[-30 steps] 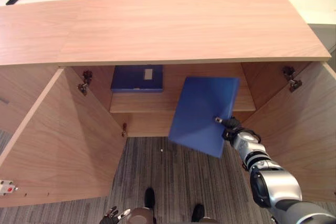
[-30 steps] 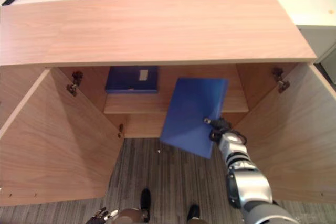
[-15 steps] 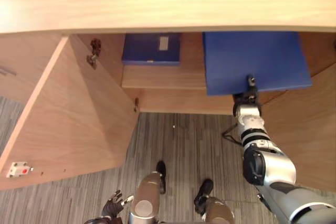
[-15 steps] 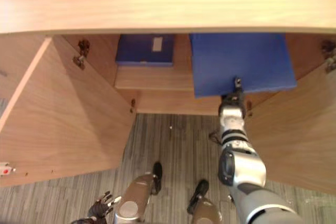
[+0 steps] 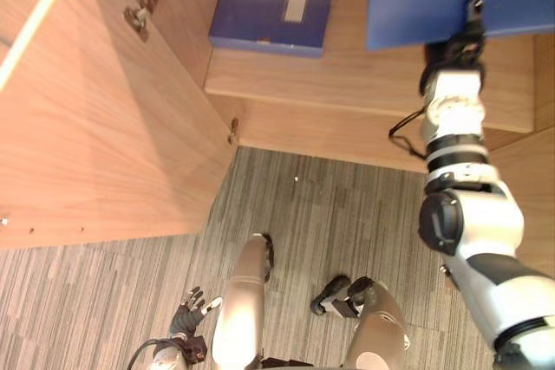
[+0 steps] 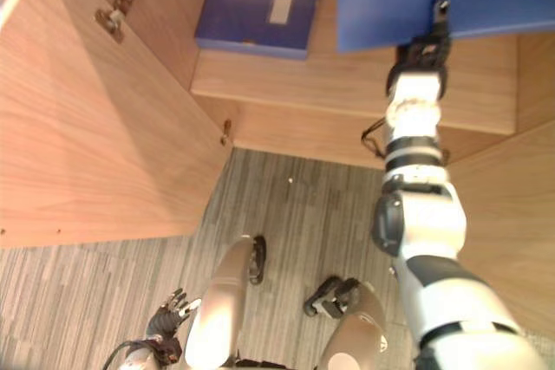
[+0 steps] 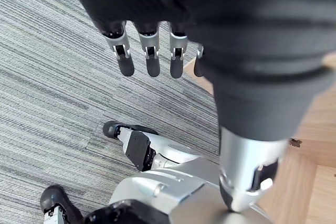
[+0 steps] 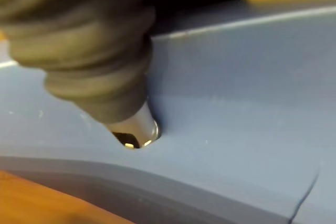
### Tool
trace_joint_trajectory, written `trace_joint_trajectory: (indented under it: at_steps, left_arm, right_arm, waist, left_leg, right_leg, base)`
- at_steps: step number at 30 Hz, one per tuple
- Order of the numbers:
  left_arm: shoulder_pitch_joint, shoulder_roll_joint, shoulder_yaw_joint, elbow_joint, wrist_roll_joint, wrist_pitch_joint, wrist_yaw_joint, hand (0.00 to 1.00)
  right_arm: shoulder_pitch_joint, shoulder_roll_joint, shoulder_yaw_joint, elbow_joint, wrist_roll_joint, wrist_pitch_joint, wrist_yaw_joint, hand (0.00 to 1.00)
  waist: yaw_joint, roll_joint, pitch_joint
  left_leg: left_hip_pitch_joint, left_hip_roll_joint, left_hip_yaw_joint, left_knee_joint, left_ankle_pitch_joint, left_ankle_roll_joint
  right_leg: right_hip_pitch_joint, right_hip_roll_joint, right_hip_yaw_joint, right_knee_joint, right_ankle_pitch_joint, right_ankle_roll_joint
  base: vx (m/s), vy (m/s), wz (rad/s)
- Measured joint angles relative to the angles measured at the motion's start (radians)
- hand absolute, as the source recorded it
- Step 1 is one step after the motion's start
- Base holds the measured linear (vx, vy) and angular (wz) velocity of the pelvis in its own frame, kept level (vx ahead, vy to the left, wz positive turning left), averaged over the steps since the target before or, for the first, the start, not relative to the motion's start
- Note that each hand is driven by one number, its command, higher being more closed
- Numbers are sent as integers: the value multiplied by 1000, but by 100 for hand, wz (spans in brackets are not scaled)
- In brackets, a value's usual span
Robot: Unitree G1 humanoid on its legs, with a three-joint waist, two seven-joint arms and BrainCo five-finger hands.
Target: Walk over to the cabinet, pick up the folder, carry it to the office cabinet, place the folder inside the office cabinet, then close the office cabinet door
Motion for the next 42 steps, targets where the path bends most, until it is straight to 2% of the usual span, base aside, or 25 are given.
trace_joint_trajectory:
  at_steps: [7,11,14,24,32,37,42]
  left_arm:
    - [-2,-1,-31,-22,-21,2,33,0]
    - [-2,-1,-35,-23,-21,5,48,0]
    - [-4,0,-42,-25,-21,5,50,0]
    - [-4,-1,-52,-31,-26,11,65,0]
    - [-4,-6,-47,-31,-46,12,75,0]
    - [-4,-10,-42,-31,-47,12,76,0]
    - [-14,-17,-19,-12,-46,13,76,0]
  right_arm:
    - [-36,-80,29,29,82,-41,-84,100]
    - [-37,-107,82,100,109,-43,-128,100]
    - [-37,-119,136,127,117,-42,-149,100]
    - [-66,-138,318,197,119,-23,-181,100]
    - [-96,-198,325,197,156,-26,-183,100]
    - [-148,-241,343,193,156,-44,-180,100]
    - [-149,-244,336,192,156,-51,-179,100]
  waist:
    - [8,7,10]
    - [9,8,10]
    - [11,20,16]
    - [15,39,24]
    - [16,41,23]
    - [18,42,23]
    - [17,42,22]
  left_leg:
    - [-102,-29,-13,51,8,-12]
    - [-159,-33,-17,85,13,-14]
    - [-190,-32,-17,114,12,-14]
    - [-268,-37,-17,175,16,-22]
    - [-288,-65,-25,162,41,-30]
    - [-293,-80,-41,135,63,-39]
    - [-280,-84,-48,104,82,-47]
  right_leg:
    - [-94,-56,1,108,-49,-14]
    - [-150,-73,6,158,-66,-27]
    - [-182,-84,15,195,-76,-36]
    - [-272,-115,46,296,-111,-50]
    - [-286,-143,34,316,-122,-64]
    - [-282,-147,14,307,-122,-64]
    - [-268,-143,-1,290,-122,-65]
  base:
    - [-99,-22,15]
    - [-50,0,5]
    - [-40,3,1]
    - [-63,-6,1]
    - [-15,-35,11]
    - [-17,-40,12]
    - [-10,-46,7]
